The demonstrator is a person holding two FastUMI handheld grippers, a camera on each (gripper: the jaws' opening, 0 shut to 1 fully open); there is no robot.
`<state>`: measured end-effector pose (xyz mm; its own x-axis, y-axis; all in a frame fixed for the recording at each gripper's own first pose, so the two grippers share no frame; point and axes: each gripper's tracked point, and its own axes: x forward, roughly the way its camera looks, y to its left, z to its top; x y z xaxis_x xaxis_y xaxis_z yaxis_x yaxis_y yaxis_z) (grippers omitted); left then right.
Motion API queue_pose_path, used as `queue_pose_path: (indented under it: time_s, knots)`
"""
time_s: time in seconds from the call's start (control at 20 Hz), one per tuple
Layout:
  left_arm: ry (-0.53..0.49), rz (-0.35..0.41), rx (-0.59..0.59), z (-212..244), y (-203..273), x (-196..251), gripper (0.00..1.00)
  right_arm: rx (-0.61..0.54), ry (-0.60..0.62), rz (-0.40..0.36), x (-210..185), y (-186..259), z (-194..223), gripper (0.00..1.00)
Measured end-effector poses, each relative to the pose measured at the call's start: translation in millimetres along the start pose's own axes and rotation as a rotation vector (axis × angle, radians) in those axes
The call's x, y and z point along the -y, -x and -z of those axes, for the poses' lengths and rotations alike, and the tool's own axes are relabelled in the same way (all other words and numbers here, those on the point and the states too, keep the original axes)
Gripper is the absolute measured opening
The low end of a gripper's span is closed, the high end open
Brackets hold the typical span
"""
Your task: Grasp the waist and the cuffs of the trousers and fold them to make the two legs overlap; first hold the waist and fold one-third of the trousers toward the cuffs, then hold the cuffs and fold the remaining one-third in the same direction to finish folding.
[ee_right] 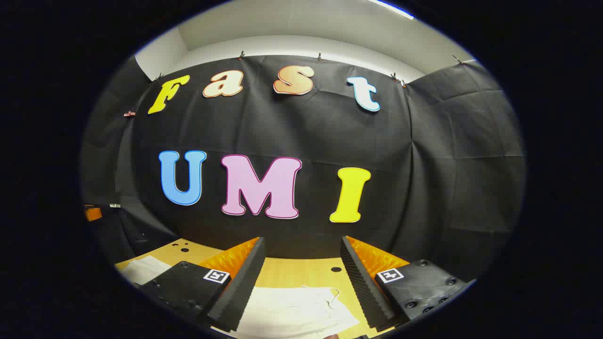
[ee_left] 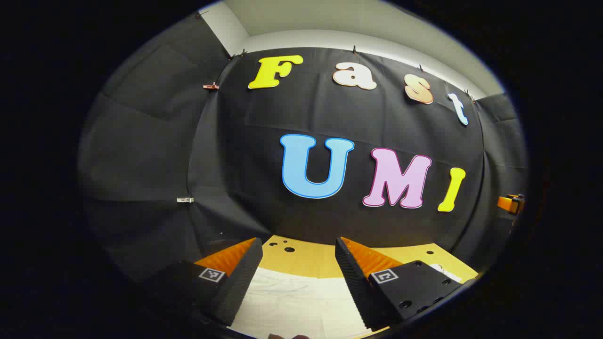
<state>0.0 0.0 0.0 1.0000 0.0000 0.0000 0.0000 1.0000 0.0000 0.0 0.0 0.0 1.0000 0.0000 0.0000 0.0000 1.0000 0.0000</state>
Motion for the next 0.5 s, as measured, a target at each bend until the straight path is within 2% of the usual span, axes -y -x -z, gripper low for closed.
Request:
queue_pose_path:
  time_s: [0.5]
  knots:
    - [-0.059, 0.022, -0.044, 25, 17, -9, 0.96, -0.037, 0.057, -0.004, 4, 12, 16, 0.97]
